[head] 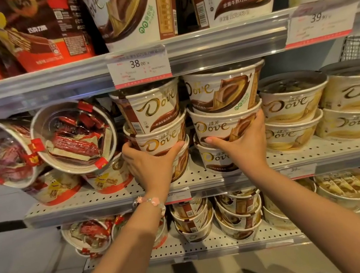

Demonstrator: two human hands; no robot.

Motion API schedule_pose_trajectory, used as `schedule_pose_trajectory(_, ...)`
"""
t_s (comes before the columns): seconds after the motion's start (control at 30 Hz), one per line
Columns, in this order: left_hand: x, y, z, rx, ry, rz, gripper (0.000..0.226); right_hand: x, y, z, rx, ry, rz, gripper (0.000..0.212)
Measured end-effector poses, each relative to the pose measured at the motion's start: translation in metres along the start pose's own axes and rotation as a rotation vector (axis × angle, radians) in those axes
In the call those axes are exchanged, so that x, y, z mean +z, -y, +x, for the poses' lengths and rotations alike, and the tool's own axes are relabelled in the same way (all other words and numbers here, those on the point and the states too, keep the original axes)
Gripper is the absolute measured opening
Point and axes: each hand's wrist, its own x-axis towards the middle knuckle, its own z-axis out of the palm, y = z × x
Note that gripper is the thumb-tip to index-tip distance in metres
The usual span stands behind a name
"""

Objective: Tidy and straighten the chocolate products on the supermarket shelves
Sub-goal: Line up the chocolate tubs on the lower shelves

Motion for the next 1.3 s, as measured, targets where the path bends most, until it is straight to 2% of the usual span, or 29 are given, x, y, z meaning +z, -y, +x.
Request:
schedule_pose_trajectory(0.23, -0.012, 0.014, 0.010, 0.069, 0.048, -0.082, 0.097, -0.013, -0.010, 0.018, -0.018, 0.138, 0.026, 0.125)
schedule_pose_trajectory(0.4, -0.019, 0.022, 0.020, 0.046, 0.179, -0.078, 0.107, -0.020, -0.013, 0.029, 0.008, 0.245, 0.046, 0.123)
schedule_pose_trajectory(0.57, -0.026, 0.021, 0.024, 0.026, 0.299, -0.136, 0.106, -0.023, -0.012, 0.030, 0.010, 0.313, 0.069, 0.111)
schedule_pose_trajectory(0.7, -0.020, 0.018, 0.015, 0.029, 0.244, -0.148, 0.120, -0.016, -0.008, 0.019, -0.036, 0.246, 0.059, 0.111)
schedule_pose_trajectory(0.83, -0.007, 0.010, 0.005, 0.008, 0.095, -0.070, 0.132, 0.000, -0.005, 0.004, 0.003, 0.108, 0.019, 0.135)
schedule_pose_trajectory(1.03, -0.002, 0.017, 0.004, 0.087, 0.015, -0.064, 0.114, 0.003, -0.006, 0.004, -0.005, 0.060, -0.044, 0.130)
schedule_pose_trajectory(1.3, -0.006, 0.022, 0.009, 0.118, 0.061, -0.097, 0.109, 0.000, -0.009, 0.012, -0.031, 0.110, -0.048, 0.125)
